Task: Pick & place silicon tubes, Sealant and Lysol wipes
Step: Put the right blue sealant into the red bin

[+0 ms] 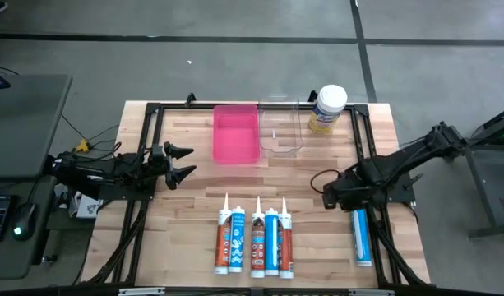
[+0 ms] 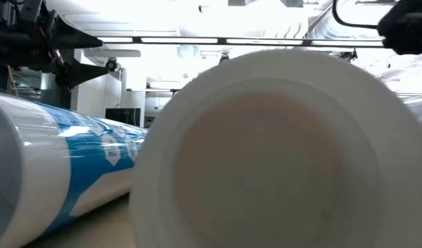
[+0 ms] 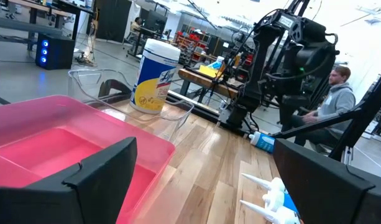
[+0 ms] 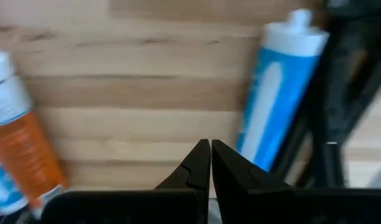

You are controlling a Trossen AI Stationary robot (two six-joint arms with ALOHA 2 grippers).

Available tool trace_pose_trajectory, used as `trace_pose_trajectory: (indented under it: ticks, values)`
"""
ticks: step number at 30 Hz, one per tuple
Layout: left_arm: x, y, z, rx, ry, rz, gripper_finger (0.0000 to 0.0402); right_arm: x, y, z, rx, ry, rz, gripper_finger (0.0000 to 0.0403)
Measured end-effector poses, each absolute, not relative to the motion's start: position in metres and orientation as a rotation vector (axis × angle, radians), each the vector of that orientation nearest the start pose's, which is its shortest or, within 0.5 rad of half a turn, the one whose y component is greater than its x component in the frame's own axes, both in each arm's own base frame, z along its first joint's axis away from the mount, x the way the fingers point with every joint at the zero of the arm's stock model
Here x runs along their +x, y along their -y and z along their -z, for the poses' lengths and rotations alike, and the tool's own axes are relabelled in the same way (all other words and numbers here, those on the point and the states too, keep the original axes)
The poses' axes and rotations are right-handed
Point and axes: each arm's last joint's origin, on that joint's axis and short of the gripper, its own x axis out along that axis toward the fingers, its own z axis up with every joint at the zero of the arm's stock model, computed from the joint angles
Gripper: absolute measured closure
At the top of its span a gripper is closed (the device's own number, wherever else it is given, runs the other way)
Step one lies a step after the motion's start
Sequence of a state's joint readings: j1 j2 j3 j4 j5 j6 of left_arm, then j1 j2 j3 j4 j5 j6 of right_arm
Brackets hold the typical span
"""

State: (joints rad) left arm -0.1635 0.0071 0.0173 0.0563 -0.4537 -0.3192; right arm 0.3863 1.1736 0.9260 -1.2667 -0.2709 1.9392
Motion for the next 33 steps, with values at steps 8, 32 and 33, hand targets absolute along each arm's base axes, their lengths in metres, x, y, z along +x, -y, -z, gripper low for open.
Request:
trace_pose_trajectory:
  ticks: [8, 32, 33]
  values:
    - [0.095, 0.003, -0.174, -0.337, 0.109, -0.277, 0.0032, 0.144, -0.069, -0.253, 1.254, -1.551, 1.218, 0.0391]
    - [0.095, 0.003, -0.174, -0.337, 0.109, -0.277, 0.0032, 0.105, -0.081, -0.248, 0.82, -1.654, 0.827, 0.0391]
    - [0.095, 0.003, -0.174, -0.337, 0.109, -0.277, 0.0032, 0.1, -0.083, -0.245, 0.813, -1.652, 0.832, 0.0391]
